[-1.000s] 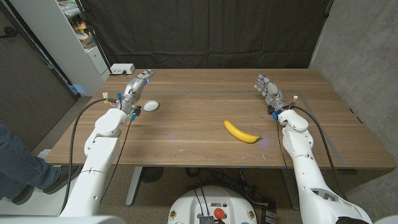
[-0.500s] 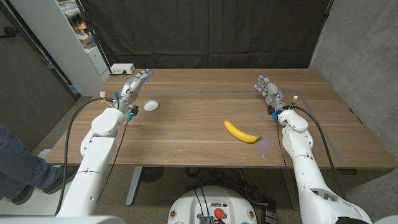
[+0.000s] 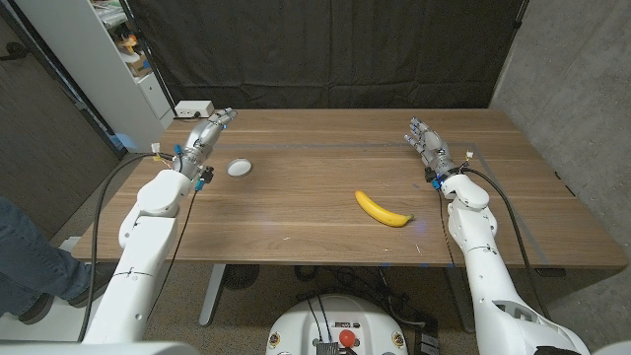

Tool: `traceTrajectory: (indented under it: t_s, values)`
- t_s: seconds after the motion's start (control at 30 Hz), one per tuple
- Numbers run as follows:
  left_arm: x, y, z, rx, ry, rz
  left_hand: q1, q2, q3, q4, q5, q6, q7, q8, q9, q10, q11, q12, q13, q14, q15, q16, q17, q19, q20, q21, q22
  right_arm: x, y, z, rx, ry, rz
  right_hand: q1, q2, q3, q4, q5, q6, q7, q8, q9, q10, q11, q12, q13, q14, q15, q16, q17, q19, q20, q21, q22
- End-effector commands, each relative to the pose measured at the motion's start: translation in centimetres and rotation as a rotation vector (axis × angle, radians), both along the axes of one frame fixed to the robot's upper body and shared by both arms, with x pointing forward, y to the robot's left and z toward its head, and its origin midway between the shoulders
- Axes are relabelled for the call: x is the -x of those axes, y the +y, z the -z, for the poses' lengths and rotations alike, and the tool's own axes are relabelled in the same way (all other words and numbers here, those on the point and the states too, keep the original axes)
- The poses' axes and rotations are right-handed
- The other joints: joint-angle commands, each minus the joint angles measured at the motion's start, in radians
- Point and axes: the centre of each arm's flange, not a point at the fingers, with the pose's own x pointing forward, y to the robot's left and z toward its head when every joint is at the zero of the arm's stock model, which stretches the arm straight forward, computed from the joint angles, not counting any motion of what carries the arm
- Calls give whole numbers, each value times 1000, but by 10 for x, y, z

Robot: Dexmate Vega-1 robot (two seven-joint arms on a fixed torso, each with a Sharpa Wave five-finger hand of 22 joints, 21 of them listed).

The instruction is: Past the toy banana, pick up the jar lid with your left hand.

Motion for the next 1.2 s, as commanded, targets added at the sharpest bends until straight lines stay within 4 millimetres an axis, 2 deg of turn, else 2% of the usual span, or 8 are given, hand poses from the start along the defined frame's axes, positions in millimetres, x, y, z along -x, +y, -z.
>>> traceTrajectory:
  t_s: [0.03,1.2]
  values:
    - [7,8,-3,-36,0,-38,13,5,4,-5,6,2,0,3,5,3,0,3,1,4,-1,3,2,-2,-1,5,2,2,1,1,1,0,0,6,0,1,-1,6,4,1,4,4,6,-2,5,5,1,8,4,2,4,3,6,5]
    - [38,22,-18,-205,-32,-234,28,6,6,-12,7,-1,-10,2,5,3,-8,2,1,10,-13,4,2,7,-5,7,2,6,3,1,9,-5,-9,7,0,-1,-1,5,4,0,3,4,8,-2,5,5,1,9,4,2,4,3,6,5]
